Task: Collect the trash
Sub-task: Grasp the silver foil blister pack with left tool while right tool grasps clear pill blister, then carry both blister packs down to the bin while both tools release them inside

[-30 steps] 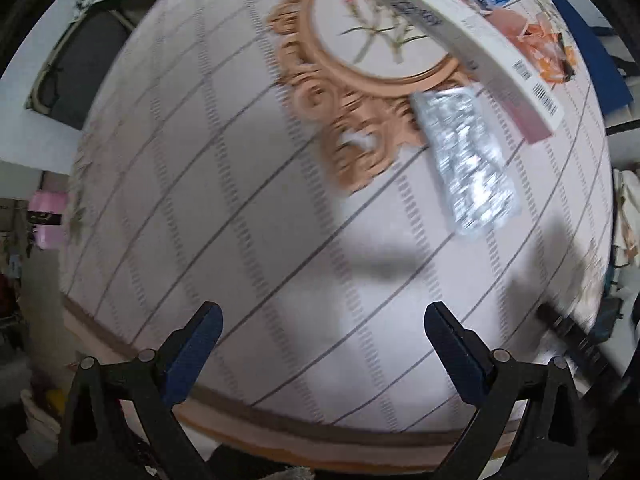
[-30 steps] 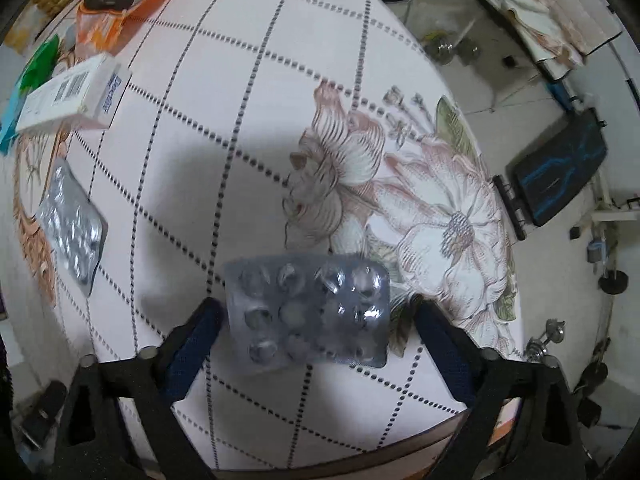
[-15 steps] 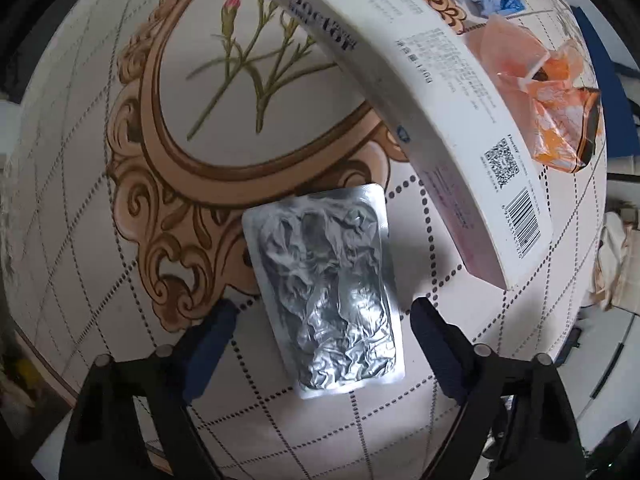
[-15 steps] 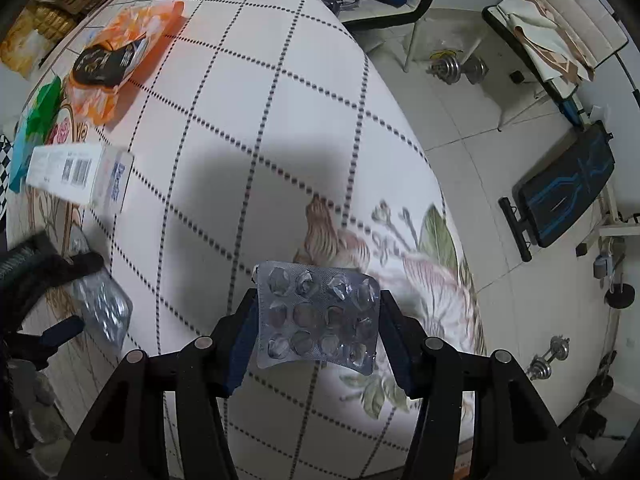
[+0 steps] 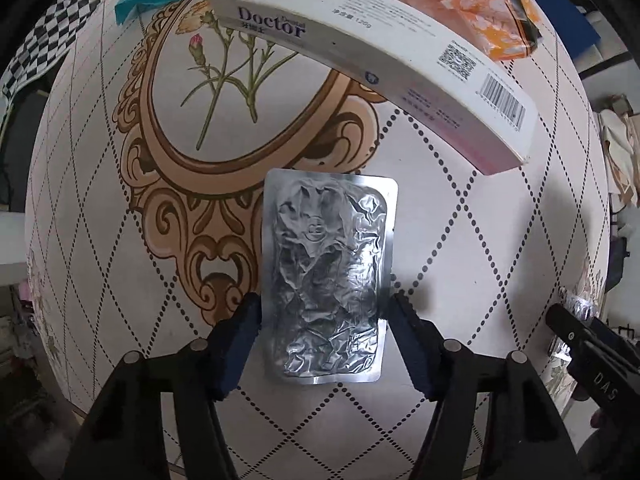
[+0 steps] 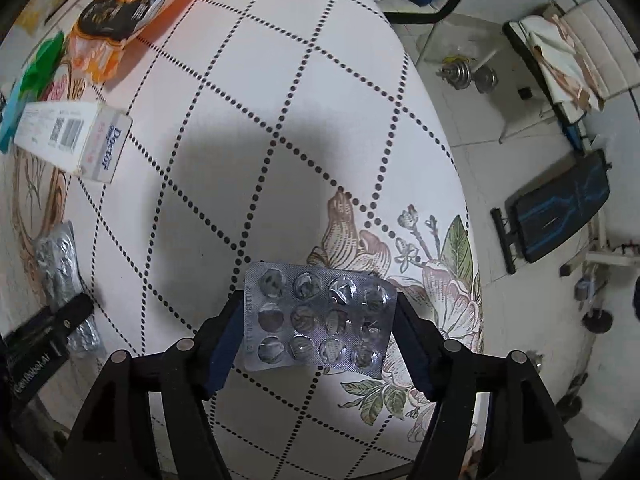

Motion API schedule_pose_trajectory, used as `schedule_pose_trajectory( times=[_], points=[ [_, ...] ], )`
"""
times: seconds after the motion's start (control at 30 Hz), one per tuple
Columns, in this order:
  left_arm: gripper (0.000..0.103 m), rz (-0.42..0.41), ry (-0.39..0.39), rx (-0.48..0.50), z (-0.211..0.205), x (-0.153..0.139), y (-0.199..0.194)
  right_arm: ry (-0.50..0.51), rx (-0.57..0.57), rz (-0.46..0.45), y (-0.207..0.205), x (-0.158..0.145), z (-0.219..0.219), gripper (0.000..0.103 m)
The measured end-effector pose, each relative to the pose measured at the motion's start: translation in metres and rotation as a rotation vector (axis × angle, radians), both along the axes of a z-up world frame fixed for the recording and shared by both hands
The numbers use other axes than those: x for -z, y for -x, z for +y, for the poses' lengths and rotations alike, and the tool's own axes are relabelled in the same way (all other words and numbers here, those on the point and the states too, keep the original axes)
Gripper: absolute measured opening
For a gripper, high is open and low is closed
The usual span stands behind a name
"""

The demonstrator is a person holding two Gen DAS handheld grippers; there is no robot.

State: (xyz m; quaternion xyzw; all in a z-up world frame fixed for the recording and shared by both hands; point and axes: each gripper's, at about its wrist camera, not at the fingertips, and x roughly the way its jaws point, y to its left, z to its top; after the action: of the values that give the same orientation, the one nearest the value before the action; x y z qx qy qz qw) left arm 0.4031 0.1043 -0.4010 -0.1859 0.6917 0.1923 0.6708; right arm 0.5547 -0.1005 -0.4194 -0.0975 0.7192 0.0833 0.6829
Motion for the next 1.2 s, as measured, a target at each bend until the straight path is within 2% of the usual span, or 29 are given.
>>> schedule_pose_trajectory(
  times=[0.07, 0.1, 0.23, 0.3, 0.4, 0.7, 1.0, 1.2],
  points=[
    [0.062, -0.007, 0.003, 0.008, -0.002, -0.001, 0.007, 0.000, -0.007, 0.003, 0.001, -0.001, 0.000, 0.072],
    [0.061, -0.008, 0.004, 0.011, 0.005, 0.000, -0.008, 0.000, -0.008, 0.004, 0.000, 0.000, -0.001, 0.072],
    [0.059, -0.021, -0.009, 0.024, -0.001, -0.003, -0.005, -0.001, -0.028, -0.009, 0.001, -0.001, -0.001, 0.071],
    [0.059, -0.026, -0.014, 0.023, -0.007, -0.009, -0.002, 0.000, -0.045, -0.017, 0.004, -0.005, 0.003, 0.069],
    [0.059, -0.036, -0.022, 0.027, -0.014, -0.018, 0.003, -0.014, -0.070, -0.047, 0.013, -0.018, 0.006, 0.059],
    [0.059, -0.111, -0.042, 0.024, -0.025, -0.060, 0.020, -0.100, -0.070, -0.038, 0.021, -0.030, 0.001, 0.048],
    [0.059, -0.216, -0.057, 0.012, -0.030, -0.106, 0.061, -0.212, -0.080, -0.076, 0.044, -0.071, -0.005, 0.048],
    [0.059, -0.306, -0.070, -0.008, -0.028, -0.141, 0.119, -0.275, -0.108, -0.117, 0.087, -0.108, -0.001, 0.048]
  ],
)
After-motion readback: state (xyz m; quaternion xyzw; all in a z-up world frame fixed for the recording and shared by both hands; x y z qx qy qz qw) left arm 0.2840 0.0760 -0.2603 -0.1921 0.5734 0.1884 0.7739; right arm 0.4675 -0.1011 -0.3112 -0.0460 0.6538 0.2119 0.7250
